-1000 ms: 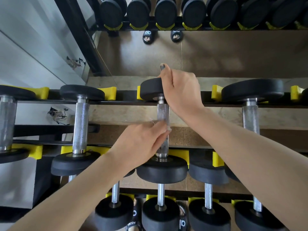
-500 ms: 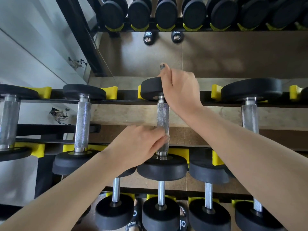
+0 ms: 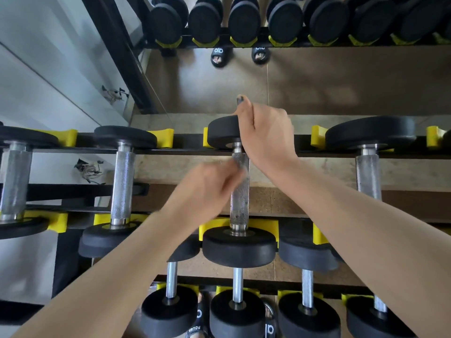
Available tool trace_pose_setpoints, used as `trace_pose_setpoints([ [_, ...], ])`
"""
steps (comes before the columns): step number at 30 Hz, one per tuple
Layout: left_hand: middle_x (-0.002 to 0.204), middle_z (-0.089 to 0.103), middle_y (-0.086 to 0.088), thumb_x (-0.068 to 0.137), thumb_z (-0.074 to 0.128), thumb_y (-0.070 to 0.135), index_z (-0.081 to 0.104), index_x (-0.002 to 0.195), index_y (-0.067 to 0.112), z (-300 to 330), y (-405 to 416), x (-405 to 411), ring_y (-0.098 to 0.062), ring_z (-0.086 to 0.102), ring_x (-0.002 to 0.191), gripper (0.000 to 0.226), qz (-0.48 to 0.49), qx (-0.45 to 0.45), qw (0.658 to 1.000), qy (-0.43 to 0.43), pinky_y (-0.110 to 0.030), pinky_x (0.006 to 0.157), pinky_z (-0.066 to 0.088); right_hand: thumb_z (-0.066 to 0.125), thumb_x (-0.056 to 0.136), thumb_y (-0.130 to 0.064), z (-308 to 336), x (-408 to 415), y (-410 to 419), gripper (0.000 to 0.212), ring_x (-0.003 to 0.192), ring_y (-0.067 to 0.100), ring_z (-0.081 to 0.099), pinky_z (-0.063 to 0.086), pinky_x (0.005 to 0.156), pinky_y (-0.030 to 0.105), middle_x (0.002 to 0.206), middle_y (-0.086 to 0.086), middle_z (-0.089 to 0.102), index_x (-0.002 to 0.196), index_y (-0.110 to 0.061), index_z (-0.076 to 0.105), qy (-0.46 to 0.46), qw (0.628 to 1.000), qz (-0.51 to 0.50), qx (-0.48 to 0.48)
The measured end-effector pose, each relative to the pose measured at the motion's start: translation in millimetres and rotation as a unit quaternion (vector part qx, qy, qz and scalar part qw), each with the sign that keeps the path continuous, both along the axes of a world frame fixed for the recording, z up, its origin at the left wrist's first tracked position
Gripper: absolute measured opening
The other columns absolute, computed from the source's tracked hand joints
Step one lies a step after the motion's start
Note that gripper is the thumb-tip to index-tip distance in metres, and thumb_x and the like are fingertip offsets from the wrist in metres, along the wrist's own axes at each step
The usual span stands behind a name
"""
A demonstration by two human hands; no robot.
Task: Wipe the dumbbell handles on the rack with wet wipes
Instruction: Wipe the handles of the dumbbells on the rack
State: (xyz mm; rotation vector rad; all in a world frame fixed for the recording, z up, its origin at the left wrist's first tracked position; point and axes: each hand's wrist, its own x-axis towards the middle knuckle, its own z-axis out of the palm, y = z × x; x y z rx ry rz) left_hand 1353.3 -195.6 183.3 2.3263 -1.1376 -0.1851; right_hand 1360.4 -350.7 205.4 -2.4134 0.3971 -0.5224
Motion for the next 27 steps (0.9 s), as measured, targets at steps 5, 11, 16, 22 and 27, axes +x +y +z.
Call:
trace_pose_setpoints([
  [5,0.058,0.046,0.011,0.105,0.053,0.023,0.045,0.076,0.02,-7.0,1.4,-7.4,-0.006,0.046,0.05,0.03,0.043,-0.059,0.995,0.065,-0.03,0.05,0.035,0.036,0.107,-0.035,-1.7,-1.4,-0.9,0.056,0.06,0.028,0.055,0.04,0.056,0.036,0.052,-0.003,0.046,0.065,-0.007,0.059,-0.005,1.0,0.008,0.01],
  [11,0.057,0.044,0.012,0.104,0.044,0.041,0.043,0.077,0.03,-2.1,17.9,-13.4,-0.009,0.049,0.05,0.03,-0.045,-0.004,0.996,0.078,-0.016,0.048,0.034,0.037,0.107,-0.034,0.4,-1.6,0.8,0.055,0.059,0.03,0.053,0.036,0.055,0.036,0.051,-0.003,0.043,0.063,-0.008,0.056,-0.008,1.0,0.002,0.003],
  [16,0.052,0.037,0.011,0.104,0.055,0.02,0.037,0.07,0.033,-7.3,-3.6,5.9,-0.008,0.041,0.048,0.04,0.068,-0.085,0.991,0.082,-0.021,0.048,0.028,0.036,0.107,-0.035,-1.2,-0.7,0.7,0.055,0.063,0.03,0.057,0.043,0.058,0.038,0.057,0.0,0.051,0.073,-0.007,0.069,-0.022,1.0,0.009,-0.012],
  [22,0.058,0.041,0.016,0.105,0.049,0.035,0.039,0.077,0.041,-8.2,25.4,-25.0,-0.01,0.046,0.049,0.03,-0.049,-0.039,0.992,0.108,-0.019,0.048,0.035,0.037,0.107,-0.034,-5.3,-0.7,0.2,0.052,0.051,0.023,0.047,0.027,0.052,0.03,0.047,-0.011,0.036,0.058,-0.017,0.048,-0.022,1.0,0.003,-0.009],
  [27,0.053,0.036,0.008,0.105,0.053,0.02,0.042,0.069,0.023,-9.1,-5.3,1.8,-0.009,0.039,0.051,0.037,0.108,-0.094,0.982,0.124,-0.018,0.049,0.028,0.036,0.106,-0.035,-5.0,1.4,0.7,0.054,0.054,0.027,0.051,0.039,0.051,0.038,0.049,-0.008,0.04,0.059,-0.014,0.052,-0.031,1.0,0.0,-0.003],
])
